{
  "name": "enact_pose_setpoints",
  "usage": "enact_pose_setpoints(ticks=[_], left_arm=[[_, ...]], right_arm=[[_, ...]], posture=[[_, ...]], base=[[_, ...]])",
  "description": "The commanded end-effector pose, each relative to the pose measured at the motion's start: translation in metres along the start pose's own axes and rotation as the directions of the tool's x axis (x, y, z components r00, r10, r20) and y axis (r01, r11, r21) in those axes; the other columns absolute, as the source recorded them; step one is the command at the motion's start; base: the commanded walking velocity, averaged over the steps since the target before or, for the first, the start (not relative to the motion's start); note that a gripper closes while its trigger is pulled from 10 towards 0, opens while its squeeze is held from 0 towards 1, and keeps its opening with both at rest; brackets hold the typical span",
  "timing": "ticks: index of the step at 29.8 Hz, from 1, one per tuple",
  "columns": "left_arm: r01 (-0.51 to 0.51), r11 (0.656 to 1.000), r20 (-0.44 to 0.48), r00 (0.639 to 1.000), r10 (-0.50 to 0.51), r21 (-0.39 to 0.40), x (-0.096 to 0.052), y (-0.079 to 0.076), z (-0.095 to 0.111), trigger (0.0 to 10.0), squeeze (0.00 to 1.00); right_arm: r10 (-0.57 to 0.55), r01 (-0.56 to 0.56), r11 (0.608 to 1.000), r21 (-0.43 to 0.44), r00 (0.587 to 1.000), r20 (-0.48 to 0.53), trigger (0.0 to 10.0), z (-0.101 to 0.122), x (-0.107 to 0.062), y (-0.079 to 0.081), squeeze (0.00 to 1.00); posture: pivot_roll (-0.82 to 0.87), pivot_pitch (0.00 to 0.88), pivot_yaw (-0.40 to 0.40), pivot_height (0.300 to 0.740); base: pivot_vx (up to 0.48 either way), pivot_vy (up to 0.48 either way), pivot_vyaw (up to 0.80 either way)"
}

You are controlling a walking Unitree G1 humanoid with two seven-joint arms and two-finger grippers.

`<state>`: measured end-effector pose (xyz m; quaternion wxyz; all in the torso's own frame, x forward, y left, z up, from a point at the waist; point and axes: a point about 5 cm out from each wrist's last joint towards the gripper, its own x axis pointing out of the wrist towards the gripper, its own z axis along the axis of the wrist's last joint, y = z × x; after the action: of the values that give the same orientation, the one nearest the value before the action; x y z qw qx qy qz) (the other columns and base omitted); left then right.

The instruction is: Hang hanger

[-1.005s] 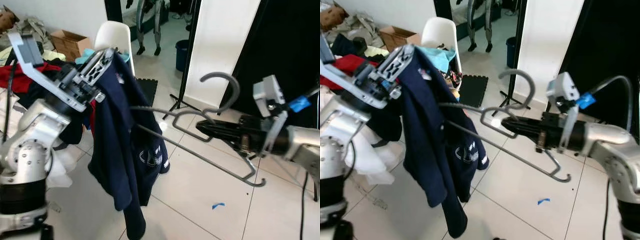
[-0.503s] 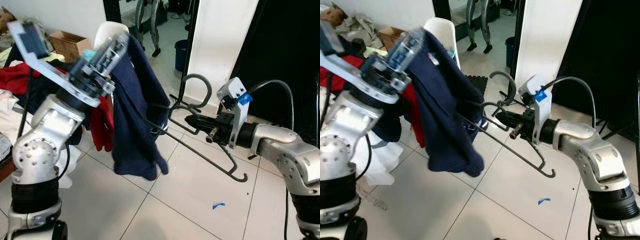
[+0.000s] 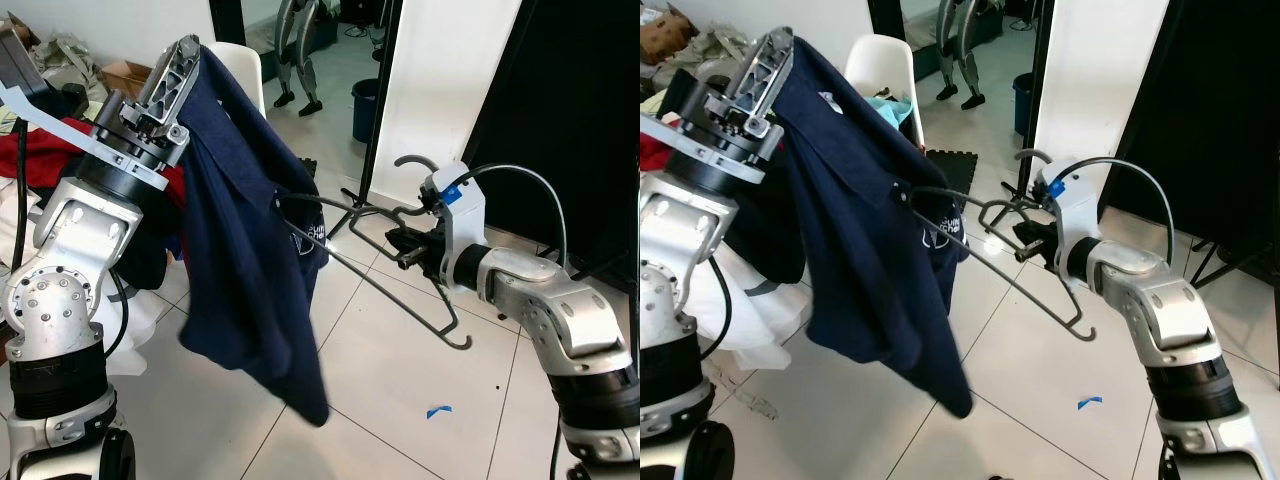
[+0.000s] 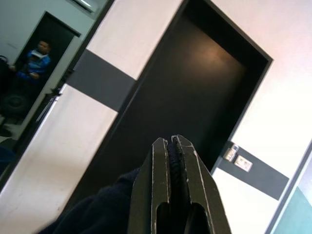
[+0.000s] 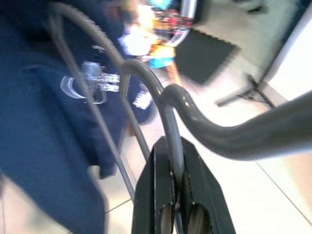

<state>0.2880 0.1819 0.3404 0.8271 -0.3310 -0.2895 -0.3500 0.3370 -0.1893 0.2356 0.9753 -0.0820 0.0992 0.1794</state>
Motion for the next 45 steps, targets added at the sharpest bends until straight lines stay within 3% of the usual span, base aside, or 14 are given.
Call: enact_pose_setpoints(ticks=[1, 5, 7, 11, 21, 26, 28, 31, 36, 37, 40, 42, 45], left_arm=[[0.014, 0.999, 0.084, 0.996, -0.017, 0.042, -0.003, -0.004, 0.019, 10.0, 0.0], [0.011, 1.0, 0.065, 0.998, -0.012, 0.023, -0.004, -0.005, 0.01, 10.0, 0.0], [0.012, 1.0, 0.018, 1.0, -0.012, 0.013, -0.004, -0.008, -0.005, 10.0, 0.0], [0.01, 1.0, -0.004, 1.0, -0.01, 0.014, -0.004, -0.01, -0.012, 10.0, 0.0], [-0.02, 1.0, 0.021, 1.0, 0.019, 0.016, -0.003, -0.004, -0.007, 10.0, 0.0], [-0.035, 0.999, 0.035, 0.999, 0.036, -0.034, -0.001, -0.005, -0.016, 10.0, 0.0], [-0.066, 0.993, 0.071, 0.995, 0.073, -0.101, 0.001, -0.005, -0.021, 10.0, 0.0], [-0.119, 0.955, 0.099, 0.984, 0.15, -0.27, 0.006, -0.009, -0.043, 10.0, 0.0], [-0.102, 0.942, 0.073, 0.989, 0.131, -0.319, 0.01, -0.019, -0.057, 10.0, 0.0], [-0.07, 0.927, 0.045, 0.995, 0.093, -0.368, 0.013, -0.032, -0.07, 10.0, 0.0], [-0.04, 0.911, 0.025, 0.998, 0.055, -0.41, 0.016, -0.044, -0.081, 10.0, 0.0], [-0.013, 0.881, 0.013, 1.0, 0.021, -0.472, 0.021, -0.057, -0.093, 10.0, 0.0], [-0.015, 0.87, 0.017, 1.0, 0.026, -0.492, 0.023, -0.059, -0.095, 10.0, 0.0]], right_arm=[[-0.157, 0.158, 0.987, 0.025, 0.987, -0.031, 10.0, -0.006, -0.003, -0.021, 0.0], [-0.163, 0.159, 0.982, 0.1, 0.986, 0.035, 10.0, 0.003, -0.002, -0.021, 0.0], [-0.105, 0.074, 0.974, 0.214, 0.985, 0.139, 10.0, 0.017, 0.0, -0.011, 0.0], [-0.077, 0.019, 0.959, 0.281, 0.977, 0.197, 10.0, 0.025, 0.001, -0.004, 0.0], [-0.074, 0.013, 0.957, 0.29, 0.977, 0.2, 10.0, 0.025, 0.005, 0.002, 0.0], [-0.047, -0.039, 0.945, 0.324, 0.966, 0.255, 10.0, 0.032, 0.007, 0.014, 0.0], [-0.043, -0.058, 0.94, 0.335, 0.957, 0.287, 10.0, 0.037, 0.006, 0.017, 0.0], [-0.058, -0.067, 0.932, 0.357, 0.942, 0.331, 10.0, 0.044, 0.007, 0.019, 0.0], [-0.065, -0.067, 0.93, 0.363, 0.938, 0.341, 10.0, 0.046, 0.007, 0.019, 0.0], [-0.066, -0.07, 0.927, 0.368, 0.936, 0.346, 10.0, 0.047, 0.008, 0.021, 0.0], [-0.067, -0.074, 0.925, 0.373, 0.934, 0.351, 10.0, 0.048, 0.009, 0.023, 0.0], [-0.062, -0.089, 0.918, 0.385, 0.93, 0.362, 10.0, 0.049, 0.011, 0.028, 0.0], [-0.059, -0.096, 0.916, 0.39, 0.928, 0.367, 10.0, 0.05, 0.011, 0.03, 0.0]], posture=[[-0.07, 0.13, 0.049, 0.74], [-0.07, 0.13, 0.05, 0.74], [-0.07, 0.131, 0.054, 0.74], [-0.07, 0.131, 0.055, 0.74], [-0.06, 0.132, 0.061, 0.74], [-0.06, 0.133, 0.063, 0.74], [-0.06, 0.133, 0.063, 0.74], [-0.06, 0.132, 0.062, 0.74], [-0.06, 0.131, 0.062, 0.74], [-0.06, 0.132, 0.063, 0.74], [-0.05, 0.131, 0.065, 0.74], [-0.05, 0.131, 0.069, 0.74], [-0.05, 0.131, 0.069, 0.74]], base=[[0.0, 0.0, 0.0], [0.0, 0.0, 0.0], [0.0, 0.0, 0.0], [0.0, 0.0, 0.0], [0.0, 0.0, 0.0], [0.0, 0.0, 0.0], [0.0, 0.0, 0.0], [0.0, 0.0, 0.0], [0.0, 0.0, 0.0], [0.0, 0.0, 0.0], [0.0, 0.0, 0.0], [0.0, 0.0, 0.0], [0.0, 0.0, 0.0]])
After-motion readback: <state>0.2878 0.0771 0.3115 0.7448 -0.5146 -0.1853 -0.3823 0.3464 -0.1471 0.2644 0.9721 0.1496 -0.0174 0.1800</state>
